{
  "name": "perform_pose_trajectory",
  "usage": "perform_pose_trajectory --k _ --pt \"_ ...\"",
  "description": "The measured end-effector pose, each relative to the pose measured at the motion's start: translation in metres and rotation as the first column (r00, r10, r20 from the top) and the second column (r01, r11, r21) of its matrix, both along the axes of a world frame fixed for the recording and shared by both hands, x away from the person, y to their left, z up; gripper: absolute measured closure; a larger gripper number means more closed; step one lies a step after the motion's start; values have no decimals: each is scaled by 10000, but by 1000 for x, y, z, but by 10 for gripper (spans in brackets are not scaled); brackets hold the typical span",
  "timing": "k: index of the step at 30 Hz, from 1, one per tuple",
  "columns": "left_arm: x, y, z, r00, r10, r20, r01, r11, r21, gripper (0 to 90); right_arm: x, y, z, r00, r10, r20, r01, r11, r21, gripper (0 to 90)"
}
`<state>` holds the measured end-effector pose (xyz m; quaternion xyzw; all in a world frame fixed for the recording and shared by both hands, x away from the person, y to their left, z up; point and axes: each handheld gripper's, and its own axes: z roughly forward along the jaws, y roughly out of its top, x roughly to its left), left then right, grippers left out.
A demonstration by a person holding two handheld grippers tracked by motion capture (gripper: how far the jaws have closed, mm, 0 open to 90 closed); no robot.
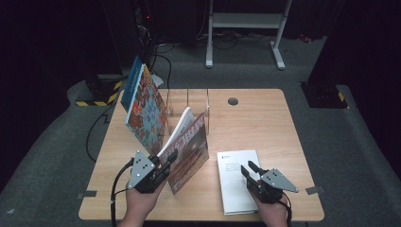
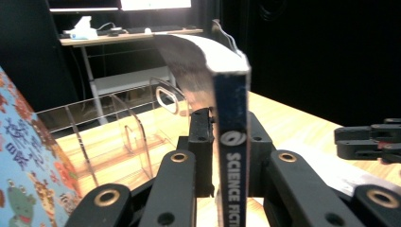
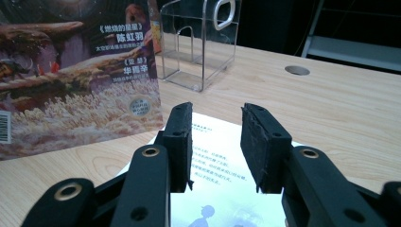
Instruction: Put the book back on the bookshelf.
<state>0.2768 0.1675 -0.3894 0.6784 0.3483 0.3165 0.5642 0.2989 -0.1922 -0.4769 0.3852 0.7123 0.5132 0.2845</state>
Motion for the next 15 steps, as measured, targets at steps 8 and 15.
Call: perform_pose_trajectory --k 8,15 --pt "2 3 0 9998 -165 -150 160 9994 -311 817 5 -1 0 9992 21 -392 -27 9999 -140 560" --pt "2 3 2 9997 -164 -180 164 9999 4 822 7 0 -1 9988 156 -454 -167 9996 -247 530"
